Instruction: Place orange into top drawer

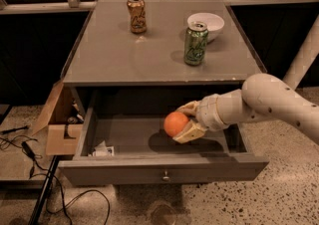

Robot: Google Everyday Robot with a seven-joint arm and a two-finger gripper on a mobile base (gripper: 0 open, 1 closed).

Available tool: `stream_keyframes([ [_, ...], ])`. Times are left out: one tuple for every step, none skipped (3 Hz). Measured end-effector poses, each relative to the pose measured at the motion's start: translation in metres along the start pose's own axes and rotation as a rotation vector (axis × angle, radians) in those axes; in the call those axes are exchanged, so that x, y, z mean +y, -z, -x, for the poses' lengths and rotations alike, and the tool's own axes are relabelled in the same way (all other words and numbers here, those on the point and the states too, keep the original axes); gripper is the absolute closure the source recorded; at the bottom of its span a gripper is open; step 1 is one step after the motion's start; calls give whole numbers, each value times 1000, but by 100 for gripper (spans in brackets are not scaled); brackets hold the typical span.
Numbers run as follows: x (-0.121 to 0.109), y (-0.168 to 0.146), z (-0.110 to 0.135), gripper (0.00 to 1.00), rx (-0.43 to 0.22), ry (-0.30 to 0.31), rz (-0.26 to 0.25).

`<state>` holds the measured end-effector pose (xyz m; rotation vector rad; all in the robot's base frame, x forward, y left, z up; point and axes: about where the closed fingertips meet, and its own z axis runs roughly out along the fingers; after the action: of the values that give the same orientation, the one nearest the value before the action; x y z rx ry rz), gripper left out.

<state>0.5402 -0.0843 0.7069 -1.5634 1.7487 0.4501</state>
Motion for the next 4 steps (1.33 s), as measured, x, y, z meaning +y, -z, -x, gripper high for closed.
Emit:
stream_keyframes([
  [-6, -14, -26, 100, -15, -6, -17],
  [-10, -28, -47, 100, -31, -29, -22],
  [-9, -41, -61, 100, -48, -46, -12],
  [-8, -51, -67, 100, -65, -53, -1],
])
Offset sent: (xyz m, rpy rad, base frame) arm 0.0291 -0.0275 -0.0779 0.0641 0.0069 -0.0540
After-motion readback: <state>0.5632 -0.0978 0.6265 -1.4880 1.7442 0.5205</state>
